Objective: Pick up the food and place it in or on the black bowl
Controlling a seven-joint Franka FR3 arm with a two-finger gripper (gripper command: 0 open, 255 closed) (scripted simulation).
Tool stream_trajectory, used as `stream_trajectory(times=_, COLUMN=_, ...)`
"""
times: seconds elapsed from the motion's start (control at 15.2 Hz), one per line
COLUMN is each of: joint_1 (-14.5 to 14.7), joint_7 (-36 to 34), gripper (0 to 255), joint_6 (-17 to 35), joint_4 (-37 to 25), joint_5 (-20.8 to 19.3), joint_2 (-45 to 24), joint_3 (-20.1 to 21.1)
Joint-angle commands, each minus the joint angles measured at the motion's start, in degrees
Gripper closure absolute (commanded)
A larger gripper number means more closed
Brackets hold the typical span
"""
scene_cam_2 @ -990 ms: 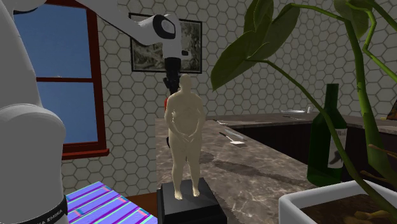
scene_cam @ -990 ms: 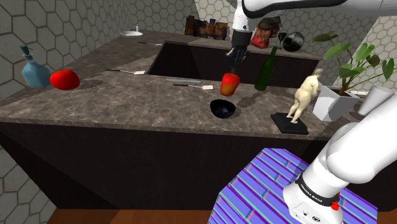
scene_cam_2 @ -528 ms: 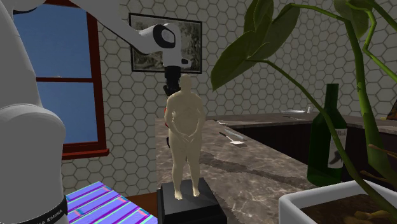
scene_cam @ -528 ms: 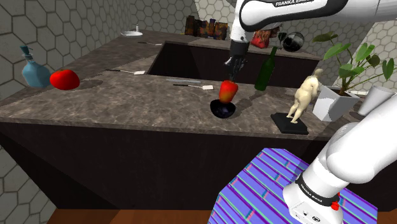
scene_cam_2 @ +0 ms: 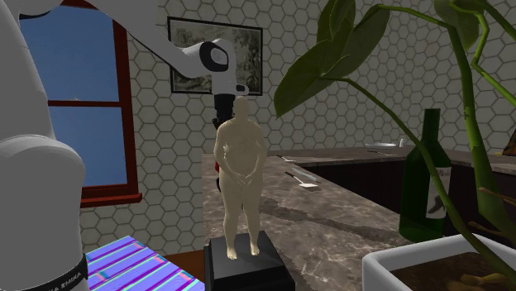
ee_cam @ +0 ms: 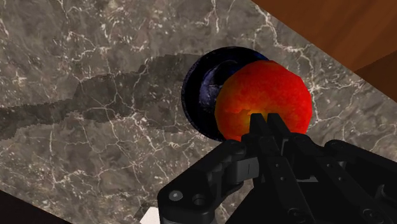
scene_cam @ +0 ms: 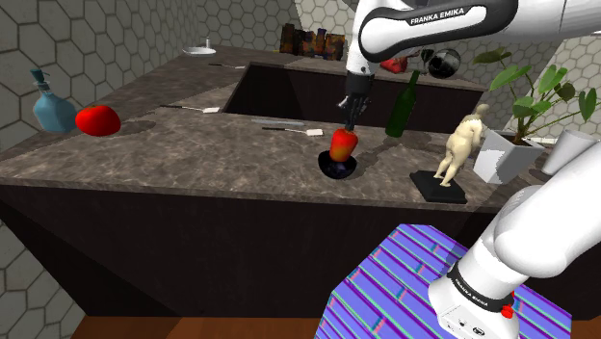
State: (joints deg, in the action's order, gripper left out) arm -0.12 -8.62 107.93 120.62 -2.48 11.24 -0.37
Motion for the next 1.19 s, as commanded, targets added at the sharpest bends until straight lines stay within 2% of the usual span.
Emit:
stream_trajectory(times=0.0, joint_1=0.0, joint_7=0.0, gripper=255, joint_6=0.1, joint_4=0.0, joint_5=0.0, joint_2=0.0, joint_3=0.0)
stream_trajectory(times=0.2, joint_1=0.0, joint_7=0.0, gripper=255, joint_6=0.1, joint_4=0.0, joint_5=0.0, joint_2=0.0, joint_3=0.0)
stream_trajectory(times=0.26, joint_1=0.0, joint_7=0.0, gripper=0, joint_6=0.1, joint_4=0.0, joint_5=0.0, joint_2=0.0, joint_3=0.0)
stream_trajectory(times=0.59, joint_1=0.0, joint_7=0.0, gripper=0, joint_6=0.1, joint_4=0.0, joint_5=0.0, joint_2=0.0, joint_3=0.0)
stream_trajectory(times=0.86, joint_1=0.1, joint_7=0.0, gripper=0, joint_6=-7.2, joint_4=-6.9, joint_5=0.1, joint_2=0.3, joint_3=0.2)
stream_trajectory(times=1.12, joint_1=0.1, joint_7=0.0, gripper=0, joint_6=-7.2, joint_4=-6.9, joint_5=0.1, joint_2=0.3, joint_3=0.2)
